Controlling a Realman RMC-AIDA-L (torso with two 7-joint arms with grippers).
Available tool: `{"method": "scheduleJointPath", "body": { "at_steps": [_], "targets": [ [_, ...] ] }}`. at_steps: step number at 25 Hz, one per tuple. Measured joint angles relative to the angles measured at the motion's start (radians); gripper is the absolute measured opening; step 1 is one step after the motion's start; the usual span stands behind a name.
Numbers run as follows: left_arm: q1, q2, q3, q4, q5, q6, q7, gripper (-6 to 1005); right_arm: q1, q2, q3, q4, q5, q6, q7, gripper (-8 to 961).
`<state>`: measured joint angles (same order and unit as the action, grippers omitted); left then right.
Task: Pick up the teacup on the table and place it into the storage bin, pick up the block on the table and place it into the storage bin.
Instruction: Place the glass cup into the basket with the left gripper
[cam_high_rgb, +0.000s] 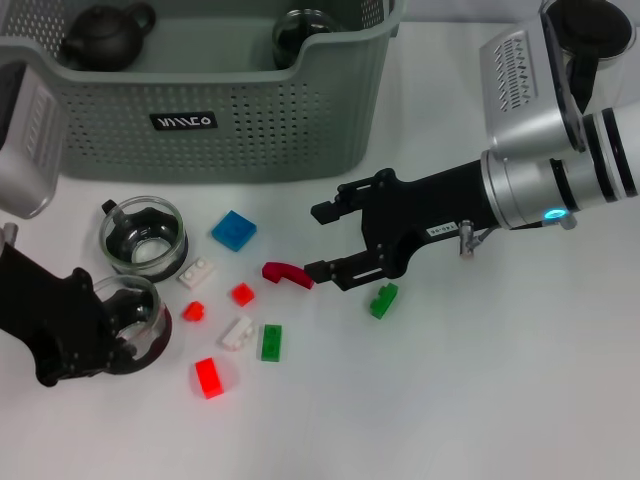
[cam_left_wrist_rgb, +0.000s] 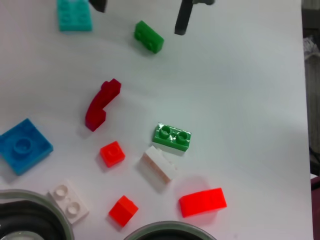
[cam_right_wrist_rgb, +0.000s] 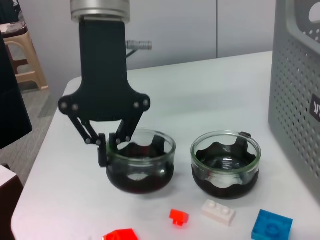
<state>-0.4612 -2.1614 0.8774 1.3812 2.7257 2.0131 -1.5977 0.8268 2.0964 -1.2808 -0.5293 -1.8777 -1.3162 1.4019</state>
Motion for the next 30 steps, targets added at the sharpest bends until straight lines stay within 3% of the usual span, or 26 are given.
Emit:
{"method": "scheduleJointPath", "body": {
  "at_steps": [7, 12, 24, 27, 30],
  "targets": [
    [-0.001, 0.004, -0.044, 0.007, 0.007, 0.005, -0.006, 51, 0.000, -0.006, -0.003, -0.001, -0.002, 0.000, 0.000, 761],
    [-0.002, 0.029, -0.154, 0.028, -0.025, 0.033, -0.002, 52, -0.002, -0.009, -0.006, -0.002, -0.004, -0.006, 0.000, 761],
    [0.040, 0.110, -0.270, -0.061, -0.422, 0.050, -0.070, 54, -0.014, -0.023, -0.009, 0.003, -0.005, -0.009, 0.004, 761],
    [0.038, 0.110, -0.324, -0.068, -0.507, 0.049, -0.081, 54, -0.017, -0.026, -0.010, 0.005, -0.012, -0.012, 0.004, 761],
    [0.033, 0.091, -0.374, -0.051, -0.590, 0.040, -0.103, 54, -0.018, -0.026, -0.007, 0.002, -0.035, -0.029, 0.010, 761]
  ]
}}
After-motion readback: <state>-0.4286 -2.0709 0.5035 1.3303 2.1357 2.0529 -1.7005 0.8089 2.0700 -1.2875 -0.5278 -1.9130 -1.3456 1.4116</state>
